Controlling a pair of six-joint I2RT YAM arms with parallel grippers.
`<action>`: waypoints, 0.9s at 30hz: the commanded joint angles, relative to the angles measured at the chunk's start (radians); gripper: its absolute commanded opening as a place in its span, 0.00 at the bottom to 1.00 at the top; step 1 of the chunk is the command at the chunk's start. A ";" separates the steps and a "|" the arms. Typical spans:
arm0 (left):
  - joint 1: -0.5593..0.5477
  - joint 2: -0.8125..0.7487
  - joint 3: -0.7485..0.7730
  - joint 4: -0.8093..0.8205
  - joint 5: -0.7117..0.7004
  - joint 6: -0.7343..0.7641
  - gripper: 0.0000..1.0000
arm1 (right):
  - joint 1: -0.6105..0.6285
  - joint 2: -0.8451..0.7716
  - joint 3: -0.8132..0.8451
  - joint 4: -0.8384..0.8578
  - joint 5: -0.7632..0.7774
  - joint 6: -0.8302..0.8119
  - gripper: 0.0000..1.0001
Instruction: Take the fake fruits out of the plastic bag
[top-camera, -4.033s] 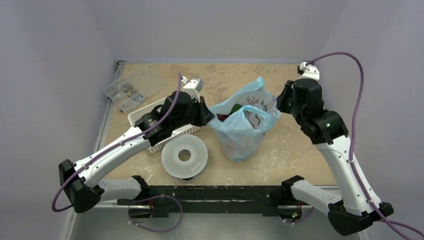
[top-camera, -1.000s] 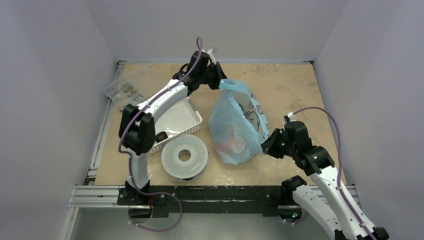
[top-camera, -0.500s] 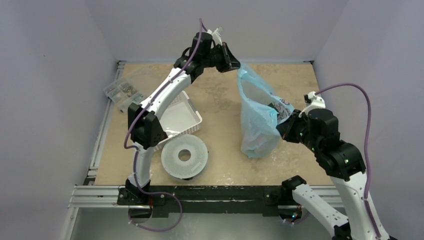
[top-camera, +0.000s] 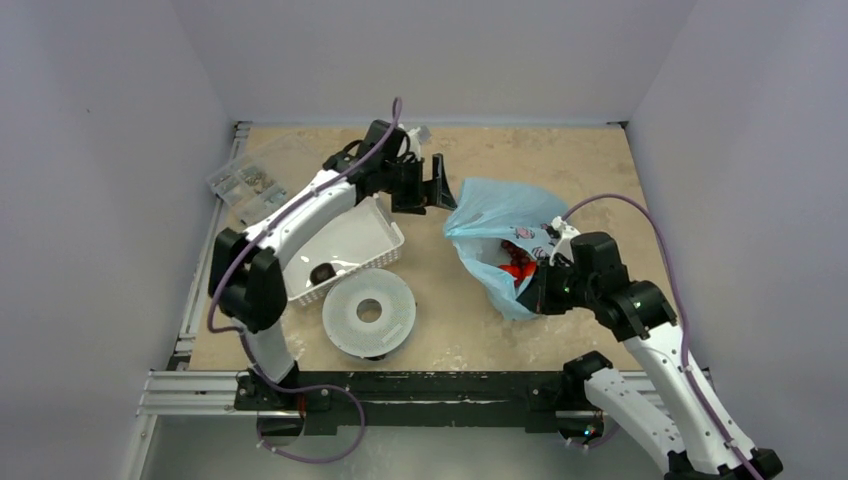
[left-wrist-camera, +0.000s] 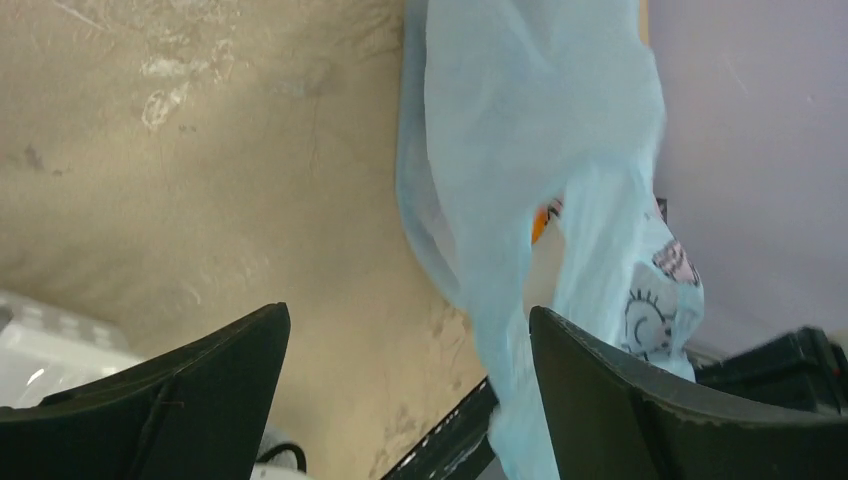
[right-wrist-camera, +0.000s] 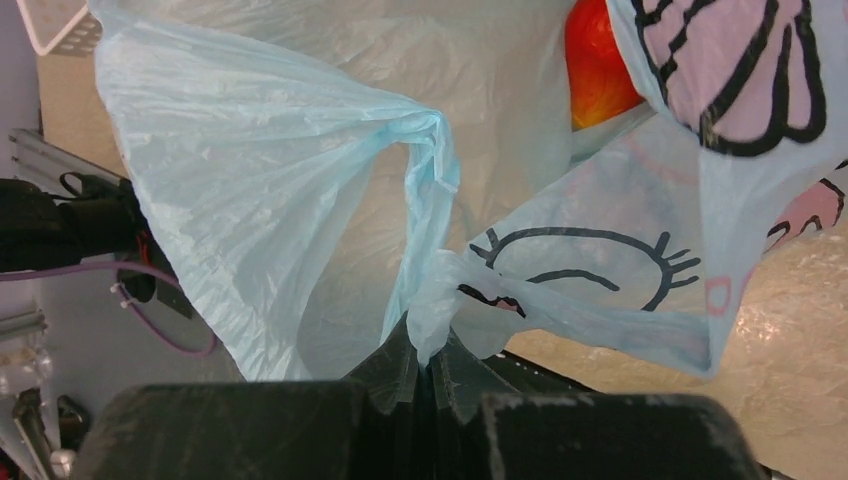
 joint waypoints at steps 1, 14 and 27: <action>0.001 -0.275 -0.106 0.029 -0.023 0.107 0.91 | 0.005 0.009 -0.026 0.087 -0.090 0.008 0.02; -0.331 -0.607 -0.543 0.292 -0.255 -0.069 0.96 | 0.014 0.047 -0.078 0.154 -0.122 0.009 0.15; -0.475 -0.394 -0.571 0.366 -0.462 -0.130 0.41 | 0.023 0.034 -0.058 0.071 0.027 0.084 0.24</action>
